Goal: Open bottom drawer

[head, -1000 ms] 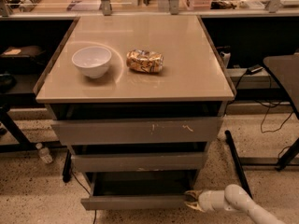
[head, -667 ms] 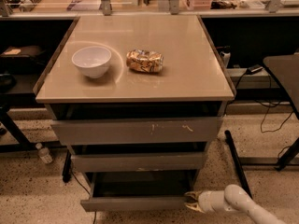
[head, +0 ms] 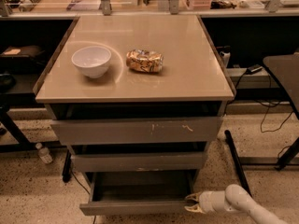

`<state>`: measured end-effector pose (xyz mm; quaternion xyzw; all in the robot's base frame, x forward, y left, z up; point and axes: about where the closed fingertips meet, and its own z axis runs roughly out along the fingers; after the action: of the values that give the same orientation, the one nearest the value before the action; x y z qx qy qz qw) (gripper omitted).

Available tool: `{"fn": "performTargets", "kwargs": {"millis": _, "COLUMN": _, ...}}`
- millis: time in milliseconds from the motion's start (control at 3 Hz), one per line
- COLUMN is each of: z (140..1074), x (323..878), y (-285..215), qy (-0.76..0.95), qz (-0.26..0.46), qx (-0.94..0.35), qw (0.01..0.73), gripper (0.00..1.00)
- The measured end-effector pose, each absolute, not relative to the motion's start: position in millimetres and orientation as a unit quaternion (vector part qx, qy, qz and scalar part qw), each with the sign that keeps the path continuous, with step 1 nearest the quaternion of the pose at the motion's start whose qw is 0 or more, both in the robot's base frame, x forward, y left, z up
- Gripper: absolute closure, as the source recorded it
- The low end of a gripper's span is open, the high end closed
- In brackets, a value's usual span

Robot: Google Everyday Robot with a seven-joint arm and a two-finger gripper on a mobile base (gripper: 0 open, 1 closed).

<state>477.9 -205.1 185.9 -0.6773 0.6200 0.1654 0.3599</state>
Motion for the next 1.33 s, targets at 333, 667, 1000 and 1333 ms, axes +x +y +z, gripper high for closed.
{"fn": "performTargets", "kwargs": {"millis": 333, "z": 185.1, "x": 473.0, "y": -193.0, "qy": 0.611, "qz": 0.176, "qx": -0.685, "qw": 0.355, "gripper": 0.60}}
{"fn": "performTargets", "kwargs": {"millis": 667, "z": 184.2, "x": 467.9, "y": -190.3, "qy": 0.608, "qz": 0.180, "qx": -0.688, "qw": 0.353, "gripper": 0.36}}
{"fn": "performTargets", "kwargs": {"millis": 1000, "z": 184.2, "x": 467.9, "y": -190.3, "qy": 0.608, "qz": 0.180, "qx": -0.688, "qw": 0.353, "gripper": 0.13}}
{"fn": "performTargets", "kwargs": {"millis": 1333, "z": 184.1, "x": 468.1, "y": -189.9, "qy": 0.608, "qz": 0.180, "qx": -0.688, "qw": 0.353, "gripper": 0.00}}
